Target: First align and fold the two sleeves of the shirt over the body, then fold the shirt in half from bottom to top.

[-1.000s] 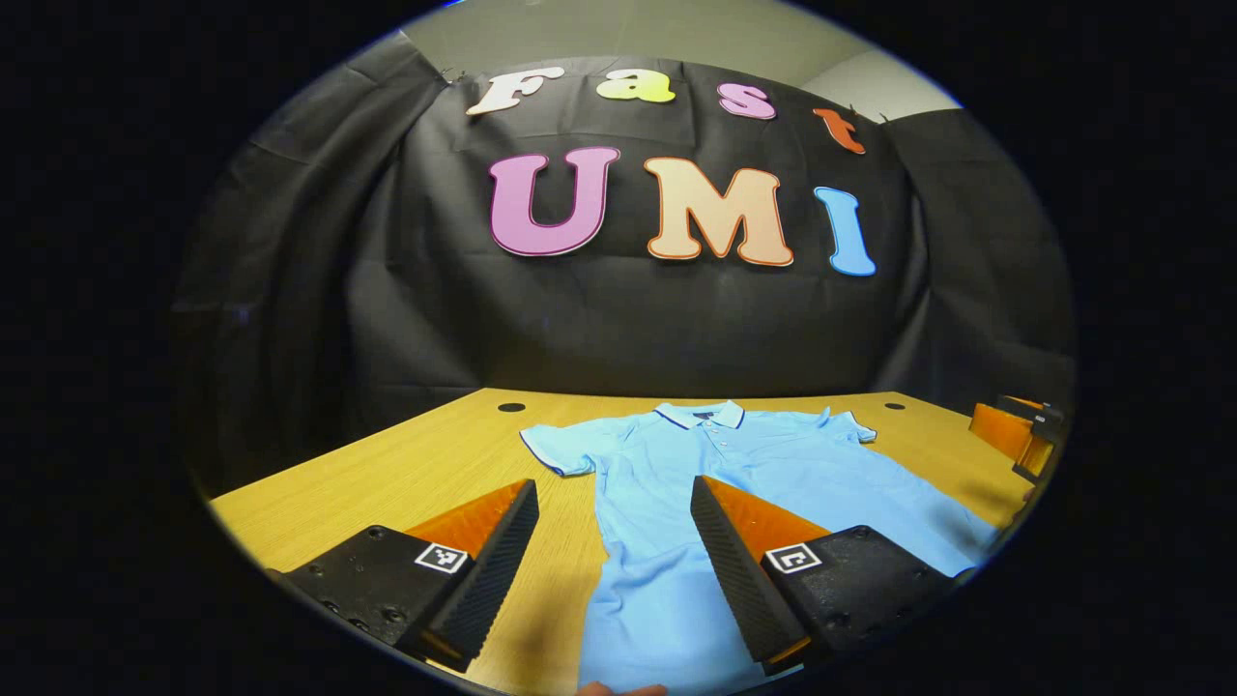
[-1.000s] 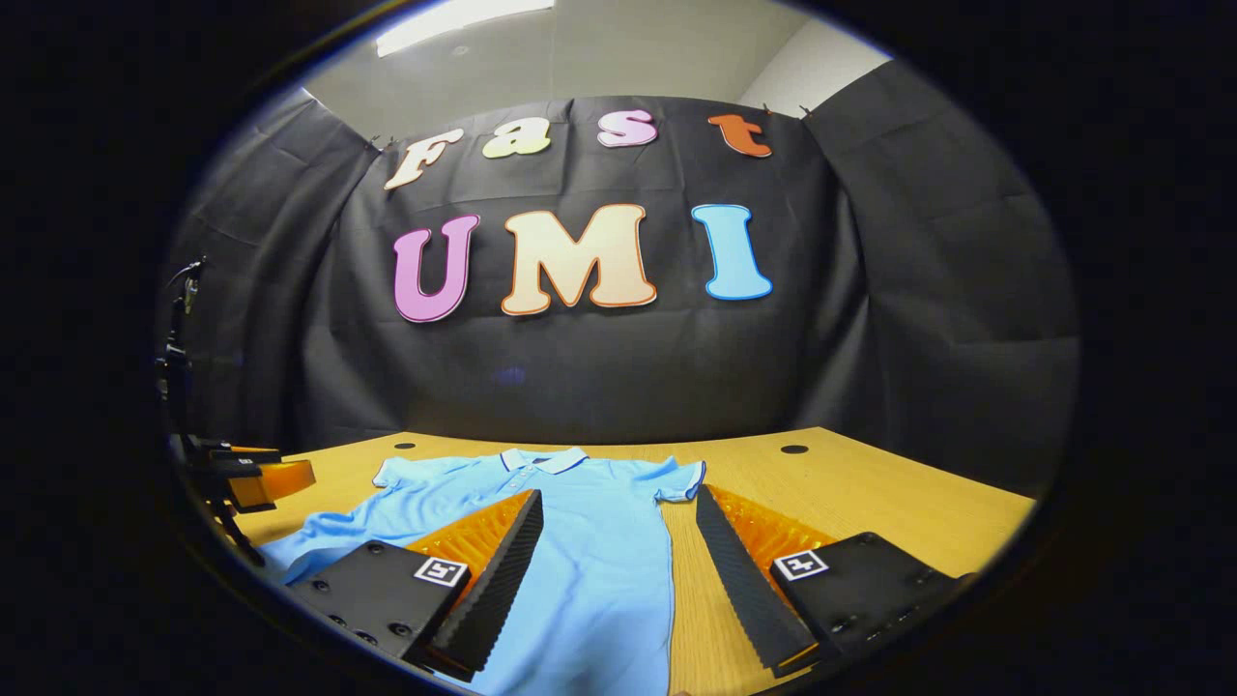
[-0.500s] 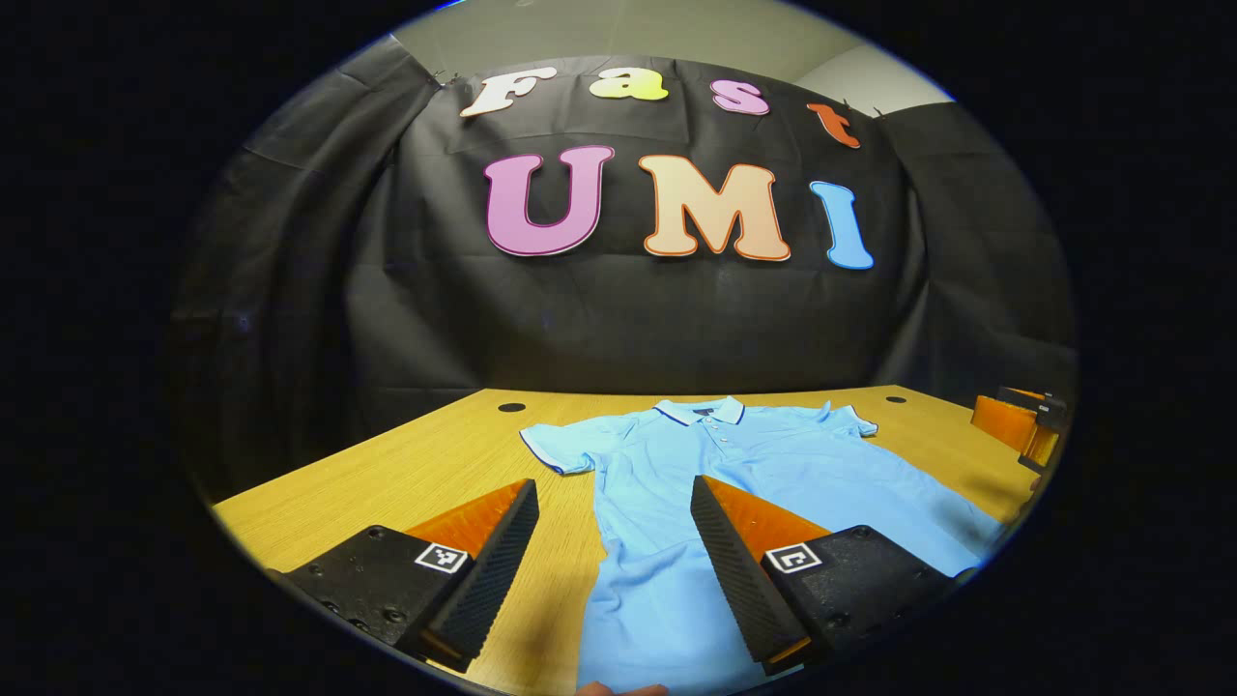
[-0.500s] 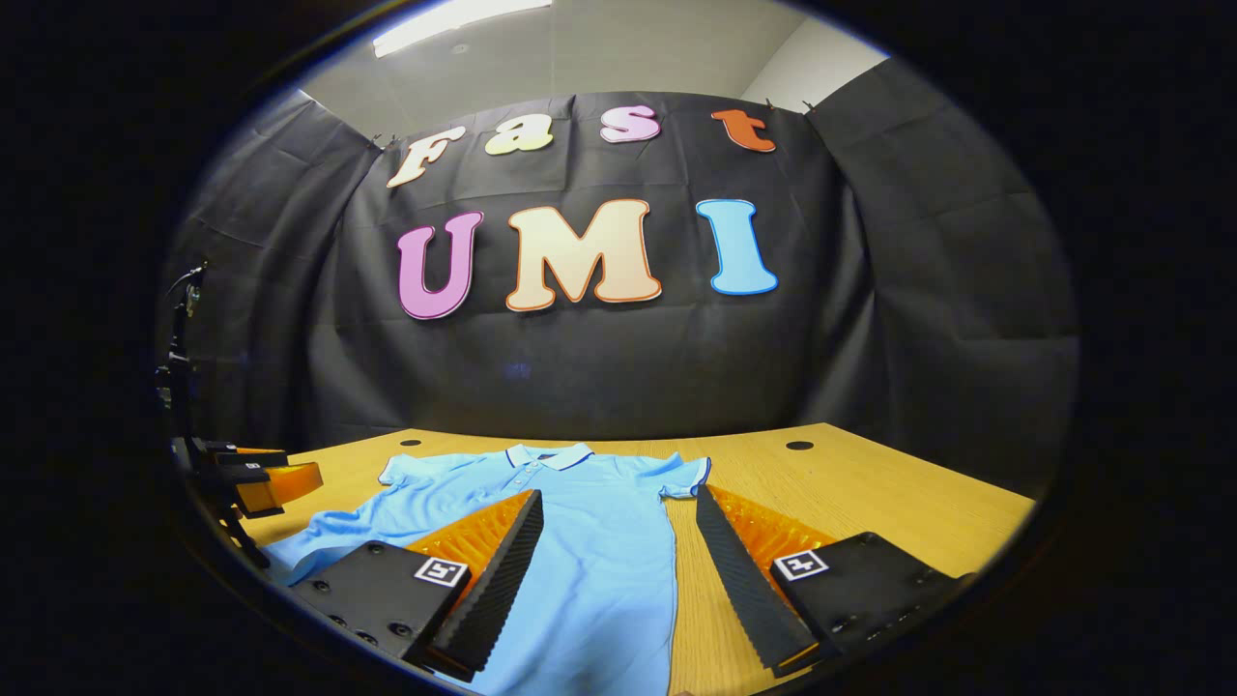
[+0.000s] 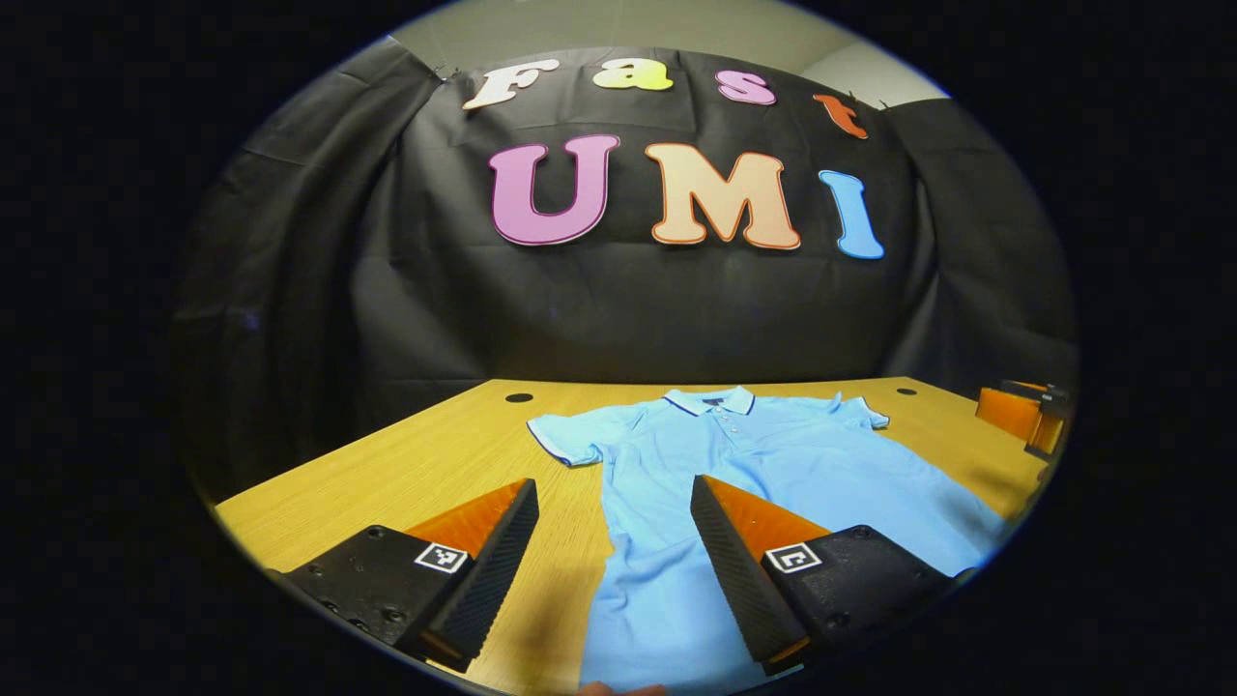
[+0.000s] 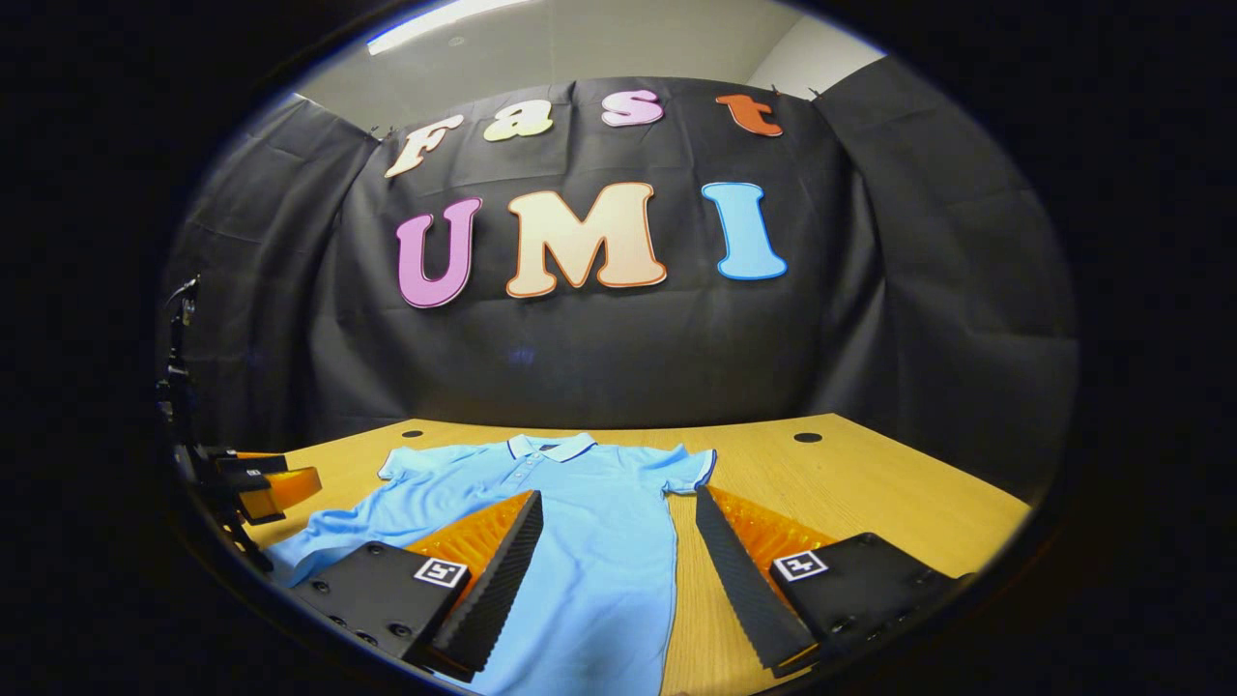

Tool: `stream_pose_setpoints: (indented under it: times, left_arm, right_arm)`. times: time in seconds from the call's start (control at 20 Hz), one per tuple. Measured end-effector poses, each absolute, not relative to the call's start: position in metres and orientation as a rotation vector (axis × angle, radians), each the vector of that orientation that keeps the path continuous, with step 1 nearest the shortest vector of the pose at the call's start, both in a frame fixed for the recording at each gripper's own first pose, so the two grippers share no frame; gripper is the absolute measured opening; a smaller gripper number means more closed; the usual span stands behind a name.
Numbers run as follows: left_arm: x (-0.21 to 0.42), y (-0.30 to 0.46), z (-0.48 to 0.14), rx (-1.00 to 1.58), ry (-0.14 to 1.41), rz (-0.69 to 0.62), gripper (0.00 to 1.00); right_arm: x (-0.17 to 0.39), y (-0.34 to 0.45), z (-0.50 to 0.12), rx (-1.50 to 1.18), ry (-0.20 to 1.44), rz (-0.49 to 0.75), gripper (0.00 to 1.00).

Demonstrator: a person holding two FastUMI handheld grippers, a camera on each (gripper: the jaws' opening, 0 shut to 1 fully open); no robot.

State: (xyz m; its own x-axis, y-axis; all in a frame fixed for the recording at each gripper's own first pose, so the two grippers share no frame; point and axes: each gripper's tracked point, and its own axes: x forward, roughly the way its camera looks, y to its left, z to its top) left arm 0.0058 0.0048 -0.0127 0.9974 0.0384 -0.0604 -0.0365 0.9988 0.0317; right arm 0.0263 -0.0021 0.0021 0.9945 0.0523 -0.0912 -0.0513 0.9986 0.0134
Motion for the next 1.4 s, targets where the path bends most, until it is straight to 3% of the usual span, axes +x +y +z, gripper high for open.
stream_pose_setpoints:
  times: [0.55,0.9,0.95,1.0,1.15,1.2,1.3,1.35,1.4]
  left_arm:
    - [0.007,0.008,-0.014,0.034,0.069,0.058,0.96]
    - [0.008,0.009,-0.015,0.021,0.074,0.057,0.95]
    - [0.008,0.01,-0.014,0.018,0.075,0.055,0.95]
    - [0.008,0.009,-0.015,0.013,0.076,0.051,0.95]
    - [0.009,0.01,-0.015,-0.016,0.082,0.038,0.95]
    - [0.009,0.011,-0.016,-0.029,0.087,0.037,0.95]
    - [0.01,0.013,-0.018,-0.052,0.097,0.031,0.95]
    - [0.01,0.013,-0.017,-0.06,0.099,0.029,0.95]
    - [0.011,0.012,-0.018,-0.063,0.101,0.026,0.95]
  right_arm:
    - [0.152,-0.05,0.019,-0.005,0.285,0.003,0.98]
    - [0.247,-0.056,-0.021,0.054,0.458,-0.033,0.97]
    - [0.258,-0.057,-0.031,0.063,0.484,-0.042,0.94]
    - [0.266,-0.06,-0.042,0.066,0.512,-0.055,0.97]
    - [0.287,-0.074,-0.079,0.053,0.586,-0.106,0.93]
    - [0.291,-0.08,-0.092,0.048,0.61,-0.124,0.97]
    - [0.295,-0.085,-0.111,0.069,0.651,-0.139,0.97]
    - [0.296,-0.086,-0.118,0.086,0.665,-0.145,0.92]
    - [0.298,-0.09,-0.123,0.098,0.674,-0.154,0.95]
